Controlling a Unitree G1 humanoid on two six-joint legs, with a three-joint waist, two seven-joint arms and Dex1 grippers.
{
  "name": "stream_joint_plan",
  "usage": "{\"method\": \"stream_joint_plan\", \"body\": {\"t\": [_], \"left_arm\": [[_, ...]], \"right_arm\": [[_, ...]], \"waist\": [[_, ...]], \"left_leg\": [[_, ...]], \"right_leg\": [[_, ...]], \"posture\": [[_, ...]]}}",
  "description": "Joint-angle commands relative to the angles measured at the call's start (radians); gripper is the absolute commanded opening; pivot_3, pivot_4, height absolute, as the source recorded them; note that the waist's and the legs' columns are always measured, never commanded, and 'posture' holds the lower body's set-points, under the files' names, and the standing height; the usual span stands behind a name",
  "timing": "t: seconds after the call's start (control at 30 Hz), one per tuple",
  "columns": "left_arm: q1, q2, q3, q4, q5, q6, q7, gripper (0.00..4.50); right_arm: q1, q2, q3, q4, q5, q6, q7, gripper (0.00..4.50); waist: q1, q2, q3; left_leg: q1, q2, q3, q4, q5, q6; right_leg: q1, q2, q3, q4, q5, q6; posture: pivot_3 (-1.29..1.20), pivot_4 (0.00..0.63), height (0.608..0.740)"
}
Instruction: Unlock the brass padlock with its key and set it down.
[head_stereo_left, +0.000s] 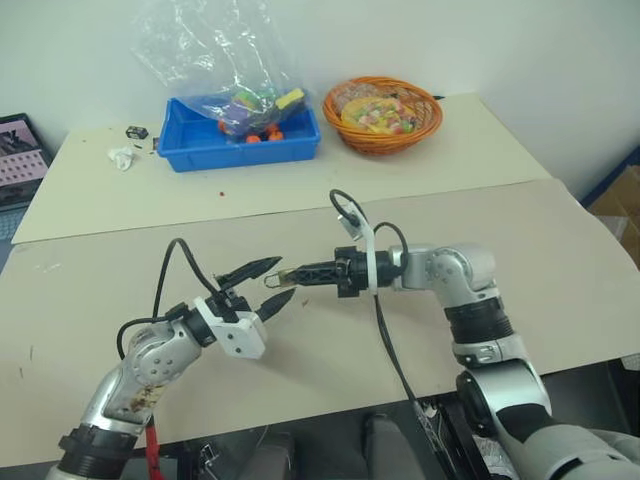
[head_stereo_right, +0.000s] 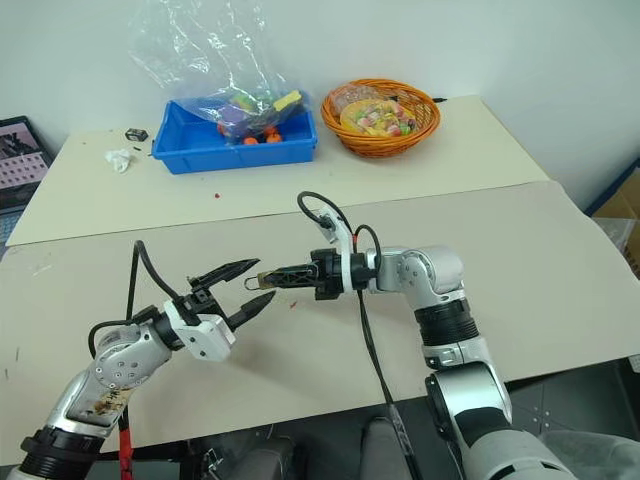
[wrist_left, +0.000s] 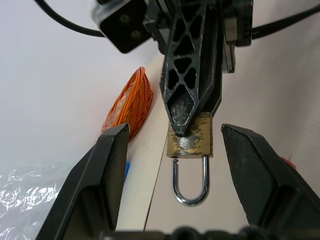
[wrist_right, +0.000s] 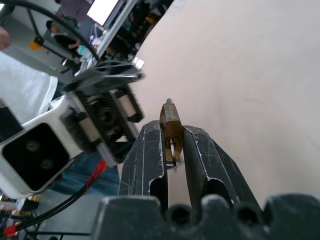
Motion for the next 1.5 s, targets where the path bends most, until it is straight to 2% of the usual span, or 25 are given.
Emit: {"method": "stream_joint_plan", "body": {"t": [0.03,0.2,0.27,0.33,0.37,0.4,0.5,0.53,0.67,0.73,0.87,1.03,1.5], "left_arm": [[0.016,0.023,0.028,-0.079,-0.087,-0.012,-0.029,3.12],[0.026,0.035,0.026,-0.101,-0.122,0.005,-0.061,3.12],[0.028,0.038,0.021,-0.101,-0.134,0.007,-0.073,2.72],[0.038,0.038,0.012,-0.105,-0.168,0.042,-0.098,2.28],[0.041,0.036,0.008,-0.106,-0.183,0.066,-0.108,1.81],[0.049,0.035,-0.002,-0.111,-0.229,0.143,-0.136,1.56],[0.065,0.027,-0.004,-0.145,-0.424,0.431,-0.196,0.26],[0.067,0.023,0.005,-0.162,-0.504,0.523,-0.206,0.05],[0.053,0.024,0.046,-0.262,-0.830,0.900,-0.196,0.05],[0.036,0.022,0.068,-0.301,-0.926,1.005,-0.177,0.05],[0.016,0.022,0.090,-0.366,-1.023,1.109,-0.165,0.05],[0.002,0.014,0.100,-0.417,-1.079,1.170,-0.154,0.05],[0.004,0.006,0.107,-0.407,-1.058,1.188,-0.137,0.05]], "right_arm": [[-0.060,-0.031,-0.033,0.087,-0.028,-0.086,0.038,0.24],[-0.098,-0.063,-0.029,0.167,-0.060,-0.133,0.079,0.24],[-0.108,-0.066,-0.031,0.169,-0.060,-0.135,0.090,0.24],[-0.113,-0.067,-0.028,0.162,-0.059,-0.133,0.099,0.24],[-0.114,-0.068,-0.026,0.159,-0.060,-0.133,0.105,0.24],[-0.115,-0.068,-0.025,0.154,-0.059,-0.130,0.109,0.24],[-0.109,-0.072,-0.015,0.134,-0.059,-0.126,0.126,0.24],[-0.108,-0.072,-0.016,0.129,-0.058,-0.124,0.128,0.24],[-0.098,-0.082,-0.013,0.101,-0.051,-0.112,0.147,0.24],[-0.080,-0.098,-0.001,0.058,-0.039,-0.099,0.172,0.24],[-0.037,-0.128,0.041,-0.016,-0.046,-0.105,0.206,0.24],[0.002,-0.152,0.076,-0.059,-0.053,-0.119,0.230,0.24],[0.018,-0.178,0.034,-0.160,0.047,-0.054,0.262,0.24]], "waist": [[0.000,0.000,0.000],[-0.001,0.000,0.000],[-0.001,0.000,0.000],[-0.001,0.000,0.000],[-0.001,0.000,0.000],[-0.001,0.000,0.000],[-0.001,0.000,0.000],[-0.001,0.000,0.000],[-0.001,0.000,0.000],[-0.001,0.000,0.000],[0.000,0.000,0.000],[0.001,0.000,0.000],[0.005,0.000,0.000]], "left_leg": [[0.000,0.000,0.000,0.000,0.000,0.000],[0.000,0.000,0.000,0.000,0.000,0.000],[0.000,0.000,0.000,0.000,0.000,0.000],[0.000,0.000,0.000,0.000,0.000,0.000],[0.000,0.000,0.000,0.000,0.000,0.000],[0.000,0.000,0.000,0.000,0.000,0.000],[0.000,0.000,0.000,0.000,0.000,0.000],[0.000,0.000,0.000,0.000,0.000,0.000],[0.000,0.000,0.000,0.001,0.000,0.000],[0.000,0.000,0.000,0.001,0.000,0.000],[0.000,0.000,0.000,0.001,0.000,0.000],[0.000,0.000,0.000,0.001,0.000,0.000],[0.001,0.000,0.000,0.002,0.000,0.000]], "right_leg": [[0.000,0.000,0.000,0.000,0.000,0.000],[0.000,0.000,0.000,0.000,0.000,0.000],[0.000,0.000,0.000,0.000,0.000,0.000],[0.000,0.000,0.000,0.000,0.000,0.000],[0.000,0.000,0.000,0.000,0.000,0.000],[0.000,0.000,0.000,0.000,0.000,0.000],[0.000,0.000,0.000,0.000,0.000,0.000],[0.000,0.000,0.000,0.001,0.000,0.000],[0.000,0.000,0.000,0.001,0.000,0.000],[0.000,0.000,0.000,0.001,0.000,0.000],[0.001,0.000,0.000,0.000,0.000,0.000],[0.001,0.000,0.000,0.000,0.000,0.000],[0.002,0.000,0.001,-0.001,0.000,0.000]], "posture": [[0.00,0.150,0.740],[0.00,0.150,0.740],[0.00,0.150,0.740],[0.00,0.150,0.740],[0.00,0.150,0.740],[0.00,0.150,0.740],[0.00,0.150,0.740],[0.00,0.150,0.740],[0.00,0.150,0.740],[0.00,0.150,0.740],[0.00,0.150,0.740],[0.00,0.150,0.740],[0.00,0.150,0.740]]}}
